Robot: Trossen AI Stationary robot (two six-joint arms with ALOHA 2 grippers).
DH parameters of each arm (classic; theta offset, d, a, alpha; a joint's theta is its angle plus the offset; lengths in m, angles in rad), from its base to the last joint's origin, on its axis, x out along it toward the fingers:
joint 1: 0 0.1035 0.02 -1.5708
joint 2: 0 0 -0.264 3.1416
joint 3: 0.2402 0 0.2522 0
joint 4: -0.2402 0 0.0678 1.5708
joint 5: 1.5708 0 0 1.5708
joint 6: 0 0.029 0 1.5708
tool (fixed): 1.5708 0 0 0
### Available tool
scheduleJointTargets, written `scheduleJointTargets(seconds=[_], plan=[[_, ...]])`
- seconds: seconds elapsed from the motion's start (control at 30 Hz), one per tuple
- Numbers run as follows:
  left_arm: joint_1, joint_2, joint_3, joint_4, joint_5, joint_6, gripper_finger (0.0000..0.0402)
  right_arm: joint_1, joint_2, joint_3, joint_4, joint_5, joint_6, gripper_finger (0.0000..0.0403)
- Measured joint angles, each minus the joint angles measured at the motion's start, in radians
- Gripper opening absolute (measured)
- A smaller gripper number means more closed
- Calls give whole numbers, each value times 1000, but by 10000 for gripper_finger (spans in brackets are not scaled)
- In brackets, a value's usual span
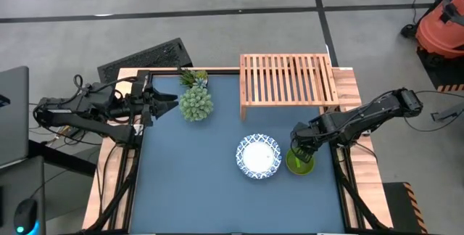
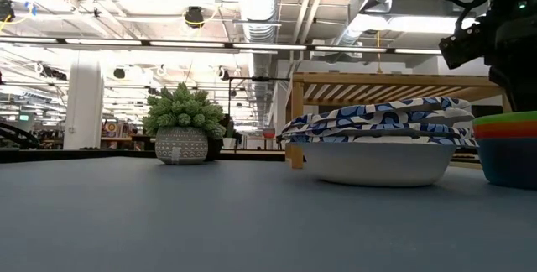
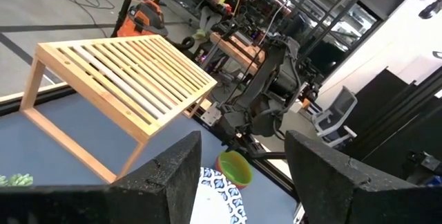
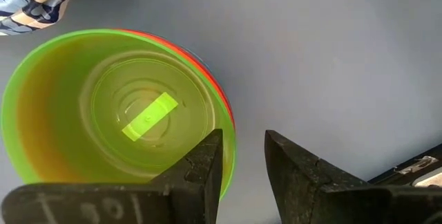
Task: Place and stack bowls onto a shelf
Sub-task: Put the green bowl on the shelf
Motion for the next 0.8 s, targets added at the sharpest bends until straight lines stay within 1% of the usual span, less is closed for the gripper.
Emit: scheduleJointTargets(seconds=[0.13, 0.27, 0.4, 0.53, 0.8], plan=[[0, 0, 0, 0, 0, 5, 197, 0, 19, -3, 0, 0, 0, 135], [0, 0, 0, 0, 1, 5, 197, 0, 58, -31, 13, -50, -15, 134], [0, 0, 0, 0, 1, 4, 197, 0, 87, -38, 17, -61, -15, 134], [0, 0, 0, 0, 2, 4, 197, 0, 85, -27, 19, -61, -23, 134], [0, 0, 0, 0, 2, -7, 197, -1, 28, -12, 19, -60, -2, 136]])
